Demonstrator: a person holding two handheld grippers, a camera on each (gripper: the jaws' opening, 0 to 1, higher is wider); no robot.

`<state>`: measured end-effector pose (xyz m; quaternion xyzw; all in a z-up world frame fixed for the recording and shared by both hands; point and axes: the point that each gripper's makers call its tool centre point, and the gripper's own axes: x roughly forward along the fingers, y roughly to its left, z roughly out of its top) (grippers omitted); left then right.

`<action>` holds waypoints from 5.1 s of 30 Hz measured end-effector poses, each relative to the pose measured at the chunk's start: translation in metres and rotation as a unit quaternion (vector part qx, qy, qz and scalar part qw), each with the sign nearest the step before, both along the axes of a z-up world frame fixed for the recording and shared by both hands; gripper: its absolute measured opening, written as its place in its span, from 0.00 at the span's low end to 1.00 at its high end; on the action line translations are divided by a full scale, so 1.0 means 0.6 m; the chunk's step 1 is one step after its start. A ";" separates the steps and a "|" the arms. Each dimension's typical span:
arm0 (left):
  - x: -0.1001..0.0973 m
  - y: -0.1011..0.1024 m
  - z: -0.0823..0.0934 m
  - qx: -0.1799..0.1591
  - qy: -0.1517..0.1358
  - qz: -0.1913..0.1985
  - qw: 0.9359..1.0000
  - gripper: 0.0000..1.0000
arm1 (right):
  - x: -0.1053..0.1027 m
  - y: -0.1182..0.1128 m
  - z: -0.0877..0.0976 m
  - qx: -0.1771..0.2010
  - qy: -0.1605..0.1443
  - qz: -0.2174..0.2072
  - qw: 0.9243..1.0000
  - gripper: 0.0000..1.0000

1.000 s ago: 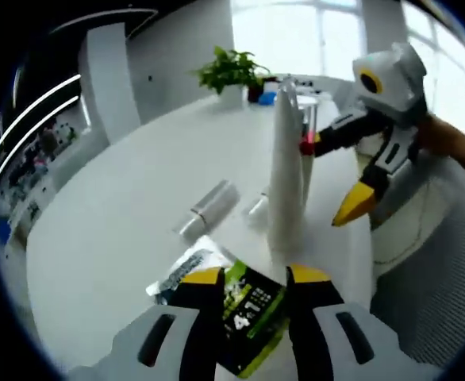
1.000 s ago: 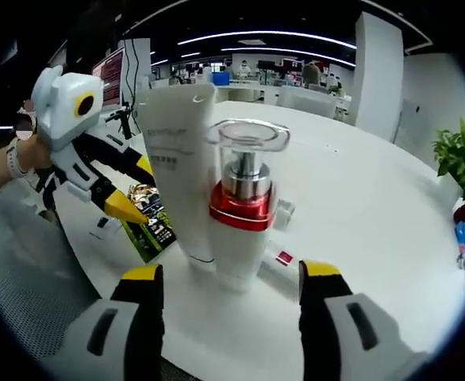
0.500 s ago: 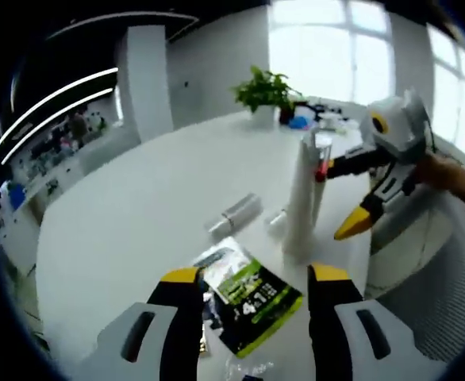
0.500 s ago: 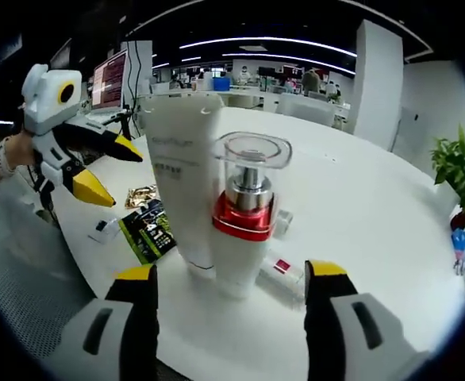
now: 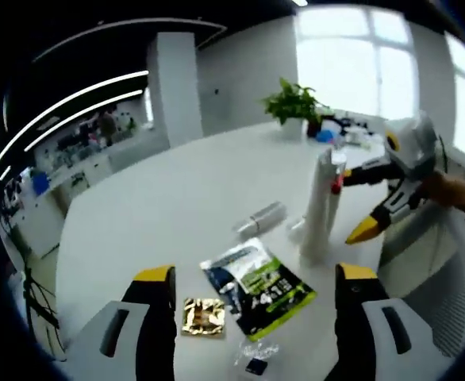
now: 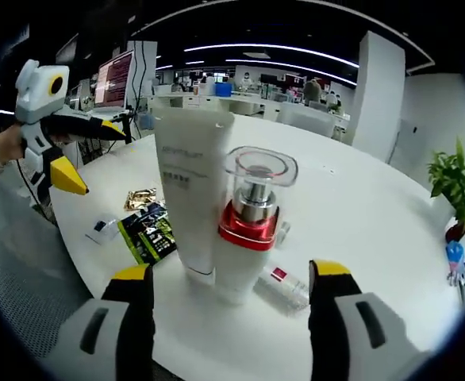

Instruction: Arrange the skincare products in the storage area until every visible bottle or jar stands upright without overlapping.

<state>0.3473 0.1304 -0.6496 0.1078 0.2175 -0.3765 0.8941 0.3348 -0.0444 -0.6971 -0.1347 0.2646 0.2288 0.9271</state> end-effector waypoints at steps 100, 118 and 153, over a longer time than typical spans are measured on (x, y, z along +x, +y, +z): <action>0.088 0.013 -0.116 0.037 0.070 0.020 0.997 0.97 | -0.060 0.054 0.003 0.068 0.075 0.021 0.995 0.44; 0.080 0.014 -0.118 0.062 0.064 0.009 0.996 0.97 | -0.023 -0.055 -0.008 -0.004 0.081 0.006 0.997 0.45; 0.082 0.011 -0.116 0.029 0.077 0.009 0.997 0.97 | 0.174 -0.063 -0.019 -0.106 0.148 0.166 0.969 0.36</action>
